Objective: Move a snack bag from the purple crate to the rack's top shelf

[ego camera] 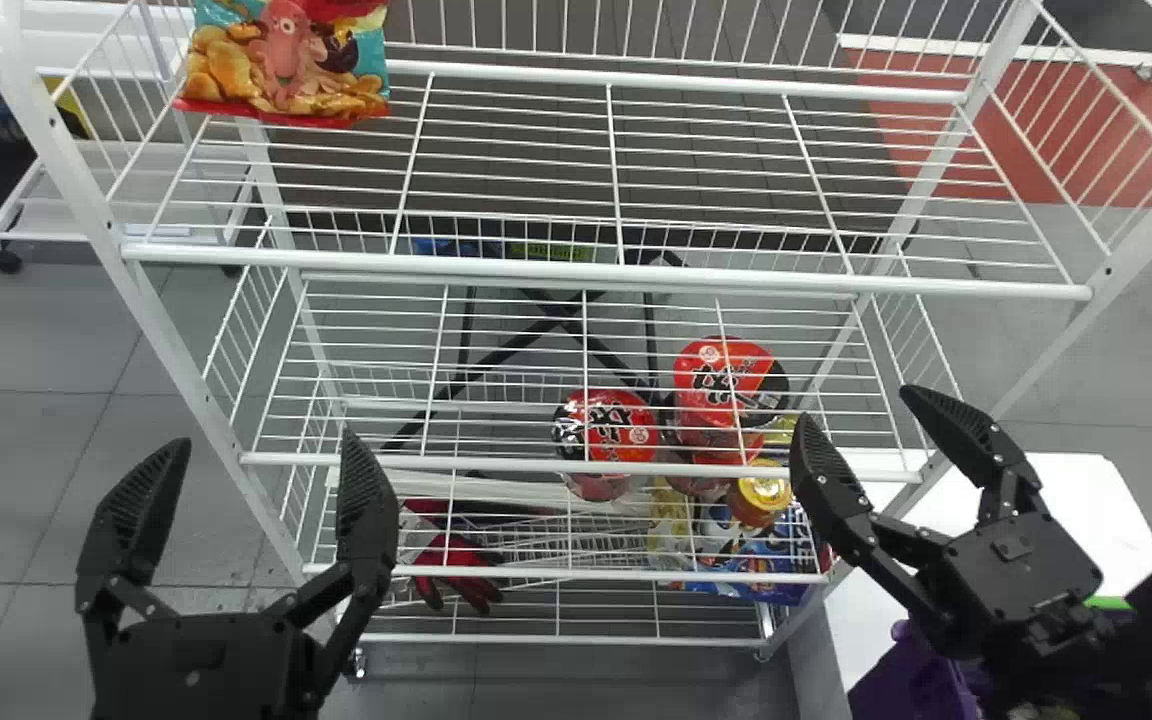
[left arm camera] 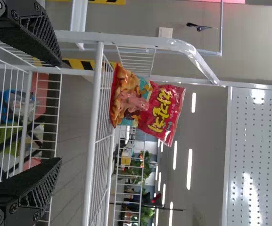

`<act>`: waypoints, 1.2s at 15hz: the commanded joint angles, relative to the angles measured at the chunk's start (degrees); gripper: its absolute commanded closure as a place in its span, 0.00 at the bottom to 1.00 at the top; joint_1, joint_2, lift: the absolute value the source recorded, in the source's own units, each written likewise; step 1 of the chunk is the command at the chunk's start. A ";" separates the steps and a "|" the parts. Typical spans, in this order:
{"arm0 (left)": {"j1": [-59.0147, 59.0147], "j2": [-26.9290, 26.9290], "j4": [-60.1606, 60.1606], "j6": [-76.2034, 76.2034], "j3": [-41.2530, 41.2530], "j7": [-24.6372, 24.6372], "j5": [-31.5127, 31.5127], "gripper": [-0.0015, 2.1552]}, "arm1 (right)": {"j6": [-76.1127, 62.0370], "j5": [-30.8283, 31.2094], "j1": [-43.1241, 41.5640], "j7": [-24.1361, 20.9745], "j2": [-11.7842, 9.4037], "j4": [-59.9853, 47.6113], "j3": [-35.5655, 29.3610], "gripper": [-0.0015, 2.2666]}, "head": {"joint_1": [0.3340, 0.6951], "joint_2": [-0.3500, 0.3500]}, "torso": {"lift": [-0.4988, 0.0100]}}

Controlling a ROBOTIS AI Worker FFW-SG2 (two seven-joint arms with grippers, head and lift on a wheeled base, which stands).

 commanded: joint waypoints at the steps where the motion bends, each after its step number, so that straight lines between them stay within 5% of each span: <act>1: 0.03 0.01 -0.29 0.77 0.05 0.01 0.00 0.04 | -0.04 -0.07 0.09 0.03 -0.08 -0.09 0.00 0.08 | 1.00 0.41 | 0.53; 18: -0.85 0.01 -0.29 1.48 -0.13 0.01 0.08 0.04 | 0.84 0.10 -0.61 1.53 -0.08 -0.17 -0.97 0.08 | 1.00 0.40 | 0.40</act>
